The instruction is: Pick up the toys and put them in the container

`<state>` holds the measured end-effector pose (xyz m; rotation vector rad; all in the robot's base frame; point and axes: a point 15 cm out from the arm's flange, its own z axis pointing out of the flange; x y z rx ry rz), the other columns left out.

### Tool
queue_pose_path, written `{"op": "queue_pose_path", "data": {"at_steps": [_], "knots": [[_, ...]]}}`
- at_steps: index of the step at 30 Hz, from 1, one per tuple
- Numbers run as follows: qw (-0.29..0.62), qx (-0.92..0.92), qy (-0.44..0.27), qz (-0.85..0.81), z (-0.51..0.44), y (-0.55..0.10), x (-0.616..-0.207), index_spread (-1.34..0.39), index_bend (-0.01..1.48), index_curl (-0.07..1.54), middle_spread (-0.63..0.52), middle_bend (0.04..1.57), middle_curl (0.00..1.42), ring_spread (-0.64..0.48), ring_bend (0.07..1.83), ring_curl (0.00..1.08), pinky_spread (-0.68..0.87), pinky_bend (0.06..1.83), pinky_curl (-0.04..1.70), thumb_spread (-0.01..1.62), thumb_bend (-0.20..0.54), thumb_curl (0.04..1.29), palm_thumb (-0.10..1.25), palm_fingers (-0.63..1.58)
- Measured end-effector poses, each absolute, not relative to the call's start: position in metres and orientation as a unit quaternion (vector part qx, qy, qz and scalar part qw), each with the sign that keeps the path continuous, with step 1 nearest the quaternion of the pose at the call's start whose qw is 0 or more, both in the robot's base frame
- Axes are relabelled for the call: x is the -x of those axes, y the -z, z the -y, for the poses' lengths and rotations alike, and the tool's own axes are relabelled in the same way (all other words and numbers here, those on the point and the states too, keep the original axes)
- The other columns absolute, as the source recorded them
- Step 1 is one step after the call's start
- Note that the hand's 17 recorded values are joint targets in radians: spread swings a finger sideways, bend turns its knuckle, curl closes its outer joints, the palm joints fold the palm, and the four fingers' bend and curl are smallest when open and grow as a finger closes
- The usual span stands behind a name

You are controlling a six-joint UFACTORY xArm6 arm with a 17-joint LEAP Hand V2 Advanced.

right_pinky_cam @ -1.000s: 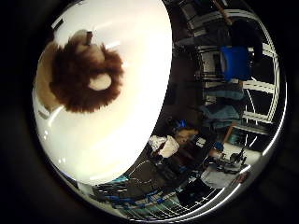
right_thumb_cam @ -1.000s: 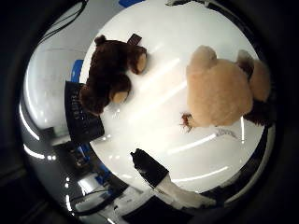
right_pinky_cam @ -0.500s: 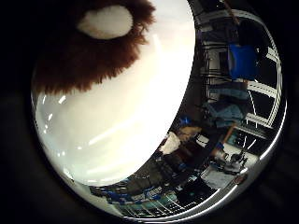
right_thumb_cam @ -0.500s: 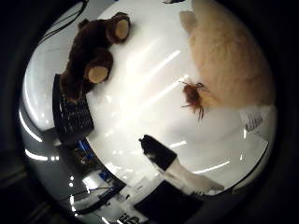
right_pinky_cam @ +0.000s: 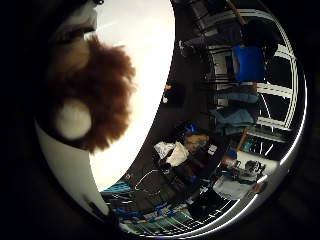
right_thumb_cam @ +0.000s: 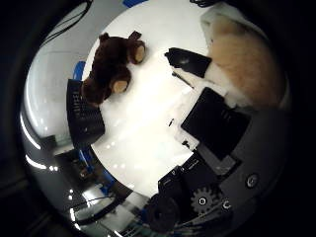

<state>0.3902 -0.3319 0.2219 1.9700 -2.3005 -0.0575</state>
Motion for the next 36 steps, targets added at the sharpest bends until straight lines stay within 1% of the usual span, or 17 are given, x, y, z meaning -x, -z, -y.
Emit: {"op": "queue_pose_path", "data": {"at_steps": [3, 7, 12, 14, 18, 22, 29, 32, 36], "knots": [[0.058, -0.65, 0.036, 0.757, 0.322, -0.244, -0.376, -0.27, 1.09, 0.74, -0.22, 1.22, 0.86, -0.25, 1.34, 0.72, -0.24, 1.35, 0.76, 1.07, 0.005, 0.46, 1.02, 1.07], [0.061, -0.652, 0.047, 0.754, 0.303, -0.283, -0.355, -0.25, 1.11, 0.77, -0.21, 1.24, 0.88, -0.25, 1.35, 0.76, -0.23, 1.35, 0.82, 1.08, -0.011, 0.49, 1.04, 1.04], [0.06, -0.67, 0.037, 0.739, 0.264, -0.339, -0.34, -0.24, 1.11, 0.79, -0.2, 1.25, 0.9, -0.25, 1.35, 0.79, -0.2, 1.32, 0.89, 1.08, -0.013, 0.52, 1.05, 1.04], [0.057, -0.68, 0.026, 0.73, 0.247, -0.359, -0.34, -0.24, 1.11, 0.8, -0.2, 1.25, 0.91, -0.25, 1.35, 0.8, -0.19, 1.31, 0.92, 1.08, -0.013, 0.53, 1.04, 1.03], [0.05, -0.702, 0.006, 0.71, 0.213, -0.395, -0.348, -0.24, 1.11, 0.81, -0.2, 1.25, 0.91, -0.25, 1.34, 0.82, -0.19, 1.28, 0.96, 1.09, -0.014, 0.55, 1.04, 1.03], [0.028, -0.721, 0.008, 0.693, 0.17, -0.426, -0.358, -0.24, 1.1, 0.81, -0.19, 1.24, 0.92, -0.26, 1.32, 0.83, -0.19, 1.25, 1.01, 1.09, -0.012, 0.56, 1.03, 1.04], [-0.004, -0.746, -0.018, 0.666, 0.095, -0.474, -0.386, -0.24, 1.08, 0.82, -0.2, 1.23, 0.93, -0.26, 1.3, 0.85, -0.2, 1.22, 1.07, 1.09, -0.013, 0.58, 1.03, 1.05], [-0.016, -0.758, -0.033, 0.651, 0.057, -0.492, -0.402, -0.24, 1.07, 0.82, -0.2, 1.22, 0.93, -0.26, 1.3, 0.86, -0.2, 1.21, 1.09, 1.08, -0.014, 0.58, 1.03, 1.06], [-0.028, -0.773, -0.042, 0.633, 0.01, -0.492, -0.419, -0.24, 1.07, 0.83, -0.2, 1.21, 0.94, -0.26, 1.29, 0.86, -0.21, 1.19, 1.1, 1.07, -0.013, 0.59, 1.04, 1.06]]}}
